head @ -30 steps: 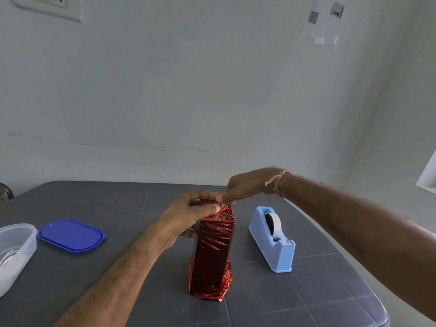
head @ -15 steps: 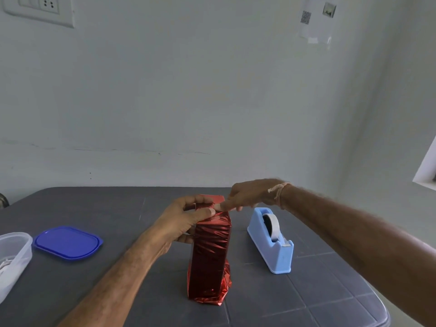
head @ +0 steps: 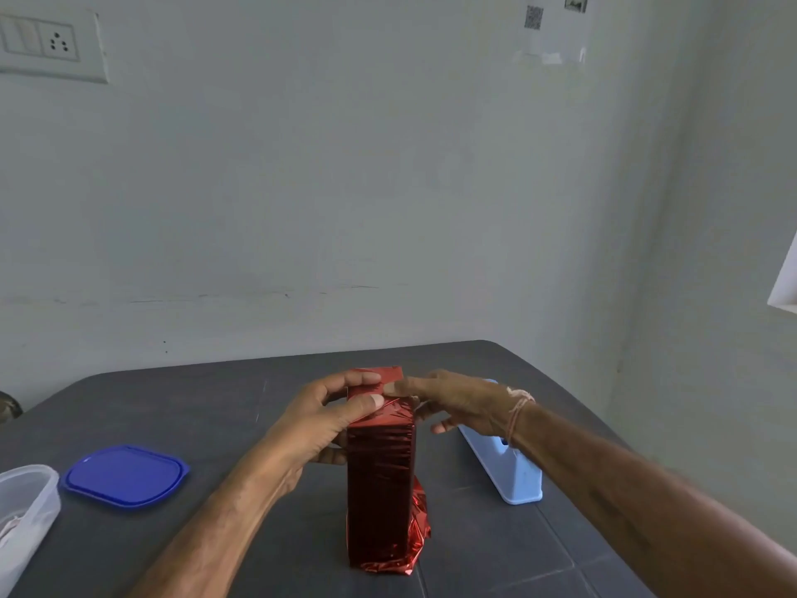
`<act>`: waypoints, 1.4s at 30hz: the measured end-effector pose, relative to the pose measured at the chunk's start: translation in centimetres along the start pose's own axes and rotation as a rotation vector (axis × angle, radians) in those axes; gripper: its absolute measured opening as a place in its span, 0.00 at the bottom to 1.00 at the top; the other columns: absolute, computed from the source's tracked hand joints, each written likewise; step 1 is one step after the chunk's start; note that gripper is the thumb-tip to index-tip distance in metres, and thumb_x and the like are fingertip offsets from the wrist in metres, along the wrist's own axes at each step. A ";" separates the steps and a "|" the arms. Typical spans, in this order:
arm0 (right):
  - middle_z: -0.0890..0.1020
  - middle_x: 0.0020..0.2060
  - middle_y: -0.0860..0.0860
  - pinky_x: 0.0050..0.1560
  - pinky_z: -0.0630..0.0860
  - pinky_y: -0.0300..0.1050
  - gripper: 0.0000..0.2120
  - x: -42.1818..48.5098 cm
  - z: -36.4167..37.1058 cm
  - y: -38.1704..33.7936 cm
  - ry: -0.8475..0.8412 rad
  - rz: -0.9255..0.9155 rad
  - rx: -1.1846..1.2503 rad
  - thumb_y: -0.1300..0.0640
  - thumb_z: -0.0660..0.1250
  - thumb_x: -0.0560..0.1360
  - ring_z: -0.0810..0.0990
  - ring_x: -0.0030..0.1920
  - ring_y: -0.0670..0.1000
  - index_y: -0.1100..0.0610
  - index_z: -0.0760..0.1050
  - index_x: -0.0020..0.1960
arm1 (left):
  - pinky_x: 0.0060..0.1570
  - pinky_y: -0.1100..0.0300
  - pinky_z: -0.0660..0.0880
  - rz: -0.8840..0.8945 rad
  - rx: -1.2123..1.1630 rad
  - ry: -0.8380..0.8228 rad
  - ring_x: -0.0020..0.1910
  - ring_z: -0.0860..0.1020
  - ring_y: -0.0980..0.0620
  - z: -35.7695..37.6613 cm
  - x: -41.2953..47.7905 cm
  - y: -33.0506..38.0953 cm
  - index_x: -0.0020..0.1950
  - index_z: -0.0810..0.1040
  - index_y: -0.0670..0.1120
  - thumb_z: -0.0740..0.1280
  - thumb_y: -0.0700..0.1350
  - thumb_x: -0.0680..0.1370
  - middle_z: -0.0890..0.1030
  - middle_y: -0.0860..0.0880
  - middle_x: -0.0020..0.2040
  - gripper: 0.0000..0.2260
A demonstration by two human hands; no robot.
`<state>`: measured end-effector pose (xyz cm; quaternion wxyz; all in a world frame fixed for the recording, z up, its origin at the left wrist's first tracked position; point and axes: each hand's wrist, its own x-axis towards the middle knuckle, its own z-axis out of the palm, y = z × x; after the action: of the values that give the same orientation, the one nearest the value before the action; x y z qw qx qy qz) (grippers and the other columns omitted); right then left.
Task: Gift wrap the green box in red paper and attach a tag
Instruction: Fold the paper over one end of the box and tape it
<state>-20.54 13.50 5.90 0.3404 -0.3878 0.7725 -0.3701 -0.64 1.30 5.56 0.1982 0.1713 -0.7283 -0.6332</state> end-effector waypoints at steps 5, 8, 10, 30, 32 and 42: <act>0.83 0.53 0.49 0.56 0.74 0.49 0.29 -0.2 0.8 1.3 -0.039 -0.027 0.194 0.30 0.69 0.72 0.81 0.54 0.48 0.54 0.83 0.57 | 0.37 0.58 0.81 -0.010 0.005 0.013 0.40 0.84 0.51 0.0 0.0 0.0 0.55 0.84 0.63 0.75 0.52 0.75 0.85 0.55 0.54 0.10; 0.82 0.52 0.49 0.55 0.73 0.49 0.30 -0.3 1.2 1.8 -0.083 -0.043 0.289 0.27 0.67 0.71 0.80 0.53 0.48 0.53 0.81 0.53 | 0.38 0.58 0.81 -0.009 0.005 0.019 0.41 0.84 0.52 -0.1 0.0 -0.1 0.55 0.84 0.63 0.75 0.52 0.75 0.85 0.55 0.55 0.11; 0.82 0.53 0.49 0.55 0.73 0.49 0.31 -0.2 1.4 2.2 -0.095 -0.057 0.322 0.27 0.67 0.70 0.80 0.53 0.48 0.53 0.80 0.54 | 0.42 0.54 0.83 -0.008 0.004 0.023 0.45 0.85 0.49 0.0 0.1 -0.2 0.56 0.84 0.63 0.75 0.52 0.75 0.84 0.56 0.56 0.11; 0.84 0.51 0.50 0.51 0.77 0.47 0.32 0.2 2.5 3.4 -0.010 -0.086 0.421 0.30 0.73 0.66 0.81 0.53 0.50 0.55 0.78 0.56 | 0.50 0.45 0.84 -0.036 0.019 0.047 0.53 0.85 0.43 -0.1 -0.2 0.2 0.56 0.84 0.63 0.76 0.52 0.74 0.84 0.55 0.57 0.12; 0.84 0.51 0.50 0.50 0.78 0.46 0.30 0.2 2.4 3.8 -0.007 -0.077 0.431 0.32 0.73 0.68 0.81 0.52 0.50 0.55 0.78 0.56 | 0.46 0.50 0.85 -0.039 0.026 0.041 0.49 0.85 0.47 0.0 -0.2 0.2 0.56 0.84 0.63 0.75 0.53 0.74 0.84 0.54 0.57 0.12; 0.84 0.51 0.51 0.38 0.77 0.43 0.23 -0.5 4.4 5.3 0.152 -0.021 0.465 0.35 0.74 0.71 0.82 0.44 0.48 0.53 0.78 0.51 | 0.38 0.60 0.80 -0.052 0.044 0.033 0.44 0.83 0.53 0.2 -0.7 0.5 0.57 0.84 0.64 0.74 0.52 0.77 0.84 0.53 0.56 0.10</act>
<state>-18.56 14.84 -0.63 0.3574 -0.2781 0.6859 -0.5697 -0.11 1.91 5.96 0.1899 0.2046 -0.7339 -0.6193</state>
